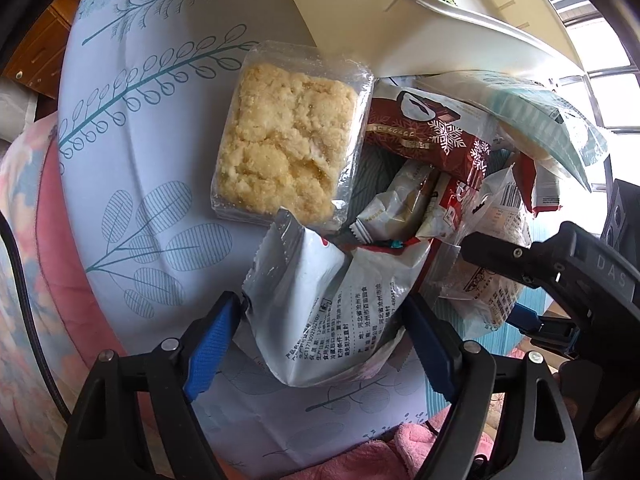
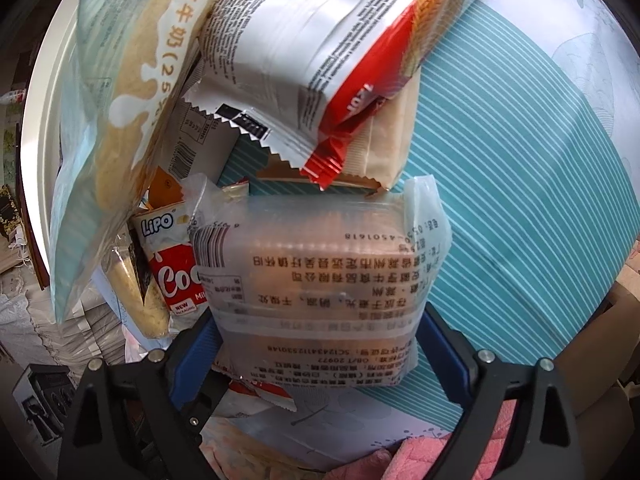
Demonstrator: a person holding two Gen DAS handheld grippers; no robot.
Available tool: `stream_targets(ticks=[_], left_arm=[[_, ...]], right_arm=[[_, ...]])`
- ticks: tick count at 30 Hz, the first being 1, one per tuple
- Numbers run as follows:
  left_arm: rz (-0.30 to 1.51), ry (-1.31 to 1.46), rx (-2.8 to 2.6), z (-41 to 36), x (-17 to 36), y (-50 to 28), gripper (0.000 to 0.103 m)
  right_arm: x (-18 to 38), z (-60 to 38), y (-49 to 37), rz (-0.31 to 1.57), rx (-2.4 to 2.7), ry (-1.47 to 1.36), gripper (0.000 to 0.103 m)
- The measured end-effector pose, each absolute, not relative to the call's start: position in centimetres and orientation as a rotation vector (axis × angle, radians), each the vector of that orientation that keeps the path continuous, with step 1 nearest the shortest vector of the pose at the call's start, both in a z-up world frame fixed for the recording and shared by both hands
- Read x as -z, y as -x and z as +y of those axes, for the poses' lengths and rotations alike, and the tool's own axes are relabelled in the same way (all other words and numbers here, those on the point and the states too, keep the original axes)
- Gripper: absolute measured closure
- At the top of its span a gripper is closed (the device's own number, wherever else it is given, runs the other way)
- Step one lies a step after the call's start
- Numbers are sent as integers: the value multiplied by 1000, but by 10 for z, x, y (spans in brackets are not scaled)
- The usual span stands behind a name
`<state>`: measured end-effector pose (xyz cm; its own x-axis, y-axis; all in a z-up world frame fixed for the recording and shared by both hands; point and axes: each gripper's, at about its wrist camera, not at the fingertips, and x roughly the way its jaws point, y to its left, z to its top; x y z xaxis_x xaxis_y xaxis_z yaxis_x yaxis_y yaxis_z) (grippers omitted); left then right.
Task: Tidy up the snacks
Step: 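Grasp the white wafer packet with the left tool while the right tool grasps the clear cookie bag, then lift both held packets and carry them over the white tray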
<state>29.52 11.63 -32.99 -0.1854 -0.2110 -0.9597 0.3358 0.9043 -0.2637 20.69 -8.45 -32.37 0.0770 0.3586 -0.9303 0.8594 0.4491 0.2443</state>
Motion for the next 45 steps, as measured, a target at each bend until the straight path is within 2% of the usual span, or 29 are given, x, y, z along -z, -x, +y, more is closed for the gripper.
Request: stream_targets(ticks=[2,7,10,22,37,45], left_arm=[[1703,-58,499,117,331,-292,32],[1697,-60,491,121,328,-289,38],[1713,-82,475,119,330,-277,38],[1749,-67,442,136,313,-226,40],[1589,-18,472,98,218,-174,40],[1436,-1,495,57,162,-204,40]], right_arm=[[322,-90,-198,1516,514,-1112,13],[315,-92,-186,1522,511,-1106,18],[314,-96,-177,1538,527,-1108,22],[310,-118,-124,1590,570,-1156,23],[252,-174,-92,1546,505,-1027,24],[206,-206,-107,1461,442,-900,24]])
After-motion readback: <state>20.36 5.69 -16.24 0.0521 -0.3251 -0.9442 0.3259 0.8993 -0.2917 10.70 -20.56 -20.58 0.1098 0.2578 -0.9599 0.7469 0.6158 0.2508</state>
